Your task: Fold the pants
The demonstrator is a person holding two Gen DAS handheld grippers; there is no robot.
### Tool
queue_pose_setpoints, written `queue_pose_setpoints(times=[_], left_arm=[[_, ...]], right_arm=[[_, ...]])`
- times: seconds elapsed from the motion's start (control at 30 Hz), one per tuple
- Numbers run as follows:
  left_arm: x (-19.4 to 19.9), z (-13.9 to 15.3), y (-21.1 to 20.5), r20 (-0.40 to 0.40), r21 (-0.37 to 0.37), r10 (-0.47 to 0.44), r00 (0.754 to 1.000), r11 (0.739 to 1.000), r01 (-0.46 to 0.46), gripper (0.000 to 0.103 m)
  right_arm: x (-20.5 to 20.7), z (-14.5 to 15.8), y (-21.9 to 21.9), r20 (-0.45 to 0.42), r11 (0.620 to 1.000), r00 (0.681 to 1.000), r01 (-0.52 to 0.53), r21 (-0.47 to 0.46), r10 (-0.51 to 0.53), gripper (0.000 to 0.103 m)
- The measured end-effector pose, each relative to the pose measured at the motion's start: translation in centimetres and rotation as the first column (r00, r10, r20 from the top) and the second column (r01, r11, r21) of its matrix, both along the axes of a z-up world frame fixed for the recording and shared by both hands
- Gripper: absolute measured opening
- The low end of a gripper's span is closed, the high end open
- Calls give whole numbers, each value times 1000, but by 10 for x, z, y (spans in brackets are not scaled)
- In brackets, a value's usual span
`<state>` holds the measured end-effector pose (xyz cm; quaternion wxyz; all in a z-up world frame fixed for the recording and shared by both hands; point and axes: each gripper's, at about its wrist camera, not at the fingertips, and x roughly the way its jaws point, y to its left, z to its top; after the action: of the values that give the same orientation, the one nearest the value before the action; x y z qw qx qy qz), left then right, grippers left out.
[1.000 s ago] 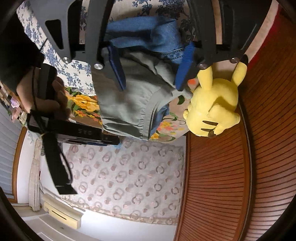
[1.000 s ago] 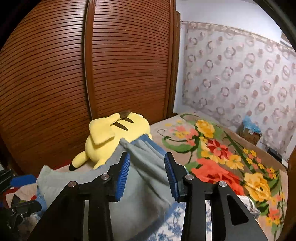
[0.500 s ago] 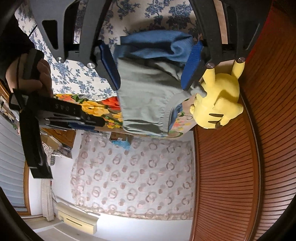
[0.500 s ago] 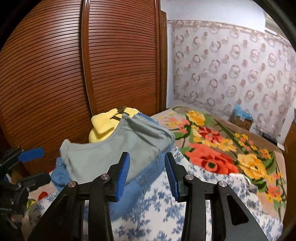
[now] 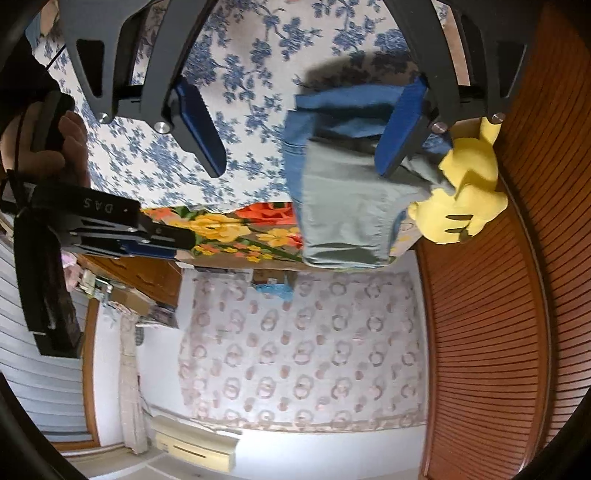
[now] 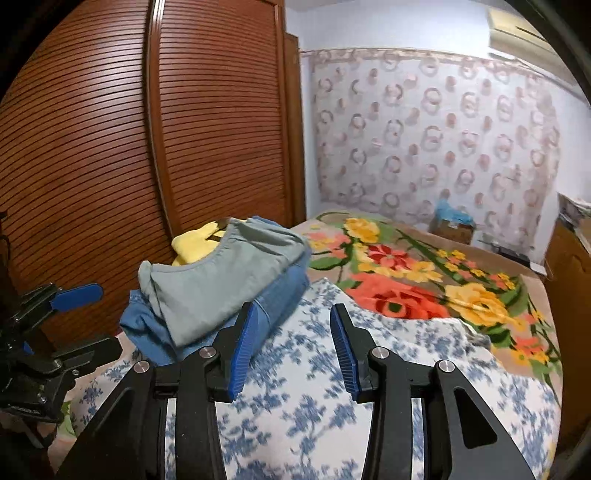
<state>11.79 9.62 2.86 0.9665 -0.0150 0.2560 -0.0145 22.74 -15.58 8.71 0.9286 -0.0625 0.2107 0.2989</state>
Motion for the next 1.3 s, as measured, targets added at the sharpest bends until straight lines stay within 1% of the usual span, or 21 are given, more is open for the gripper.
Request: queue_pose_setpoints(times=[0.03,0.07,0.1,0.23,0.4,0.53,0.67,0.73,0.87,0.97,1.07,1.3], left_arm=[[-1,0,-4,-5,0,-11,1000,1000,11,85],[-1,-1,-8,-12,-2,-25,1000,1000,25,91],[-2,-1,-10,-11,-4,-30,999,1000,30,92],[-5,-5,-24,-22,-8,-52,998,999,52,92],[-6,-8,-41,-40,-18,-74,996,997,74,92],[-13,-5,-55,-20,-17,-84,996,996,83,92],[-19,-3,-71,-12,15,-86,996,996,86,92],[-22,-2,-77,-9,20,-100,995,995,100,92],[-23,1,-91,-16,10,-125,992,992,125,92],[-24,4,-97,-12,10,-133,991,991,133,92],[-27,7,-103,-1,1,-142,990,990,142,92],[-38,19,-115,29,-3,-151,988,989,151,92]], right_arm=[[-6,0,-4,-1,1000,1000,10,3,-10,43],[-11,0,-6,-1,1000,1000,19,4,-19,44],[-18,0,-9,1,999,999,32,3,-32,44],[-41,-1,-17,6,998,998,67,0,-67,46],[-64,-2,-29,-10,993,993,115,11,-115,49],[-86,0,-39,-4,987,987,161,16,-161,51],[-111,5,-47,5,978,979,204,35,-205,54],[-124,5,-51,3,971,972,234,37,-235,57],[-145,3,-54,-2,953,954,301,46,-301,66],[-157,3,-55,-6,942,943,332,49,-332,68],[-167,4,-54,-6,929,930,368,46,-368,70],[-187,13,-53,13,908,909,414,55,-416,70]])
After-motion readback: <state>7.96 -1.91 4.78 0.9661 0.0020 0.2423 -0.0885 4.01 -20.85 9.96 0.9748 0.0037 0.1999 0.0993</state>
